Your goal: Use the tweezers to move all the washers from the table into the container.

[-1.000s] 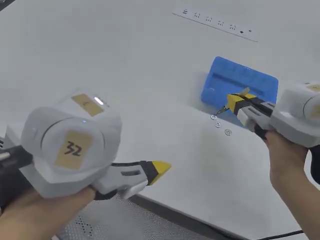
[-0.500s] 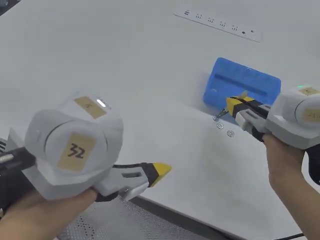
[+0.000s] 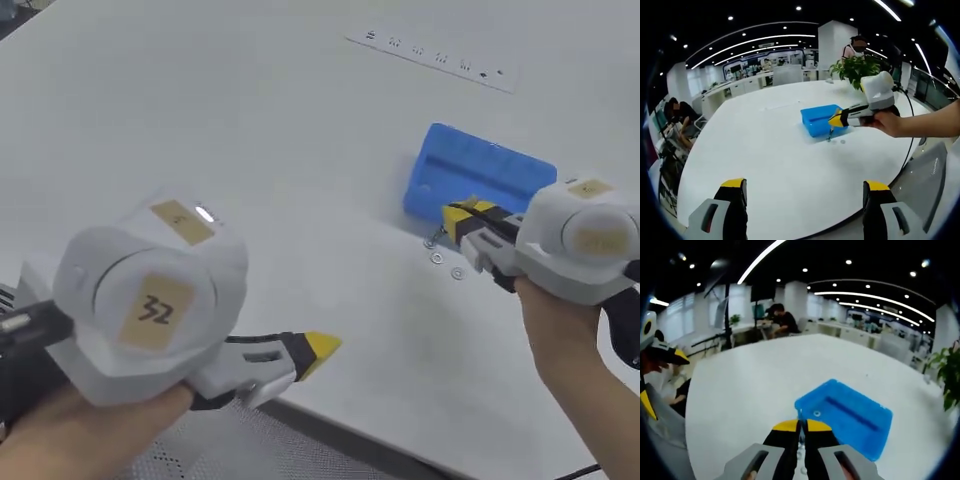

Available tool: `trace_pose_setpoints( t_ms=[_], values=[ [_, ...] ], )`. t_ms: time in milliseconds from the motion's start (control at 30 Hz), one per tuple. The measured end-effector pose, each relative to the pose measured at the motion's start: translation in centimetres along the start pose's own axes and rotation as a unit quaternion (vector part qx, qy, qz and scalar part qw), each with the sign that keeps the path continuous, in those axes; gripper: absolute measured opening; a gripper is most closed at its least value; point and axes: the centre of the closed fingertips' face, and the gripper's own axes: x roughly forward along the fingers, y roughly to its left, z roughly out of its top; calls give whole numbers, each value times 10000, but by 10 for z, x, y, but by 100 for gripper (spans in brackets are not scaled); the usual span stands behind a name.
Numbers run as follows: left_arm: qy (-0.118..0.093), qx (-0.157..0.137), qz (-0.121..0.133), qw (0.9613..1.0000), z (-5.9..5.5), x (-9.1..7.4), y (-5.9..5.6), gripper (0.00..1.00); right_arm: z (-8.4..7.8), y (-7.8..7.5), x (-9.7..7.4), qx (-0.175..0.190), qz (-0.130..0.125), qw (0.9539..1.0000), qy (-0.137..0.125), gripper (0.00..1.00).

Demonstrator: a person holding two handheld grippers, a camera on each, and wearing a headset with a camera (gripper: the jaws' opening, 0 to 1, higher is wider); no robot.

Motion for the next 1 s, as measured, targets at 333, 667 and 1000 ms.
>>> trace_pose_setpoints(
  t_ms=[333, 667, 1000],
  values=[
    [-71, 16, -1, 10000, 5, 0, 0, 99, 4, -10, -7, 402, 6, 9992, -77, 0],
    [-50, 40, 36, 10000, 2, -2, 2, 99, 5, -6, -3, 532, -32, 9984, -161, 1],
    [-21, 23, 40, 10000, 0, -2, 1, 98, 0, -6, -1, 506, -71, 9986, -146, 1]
  ],
)
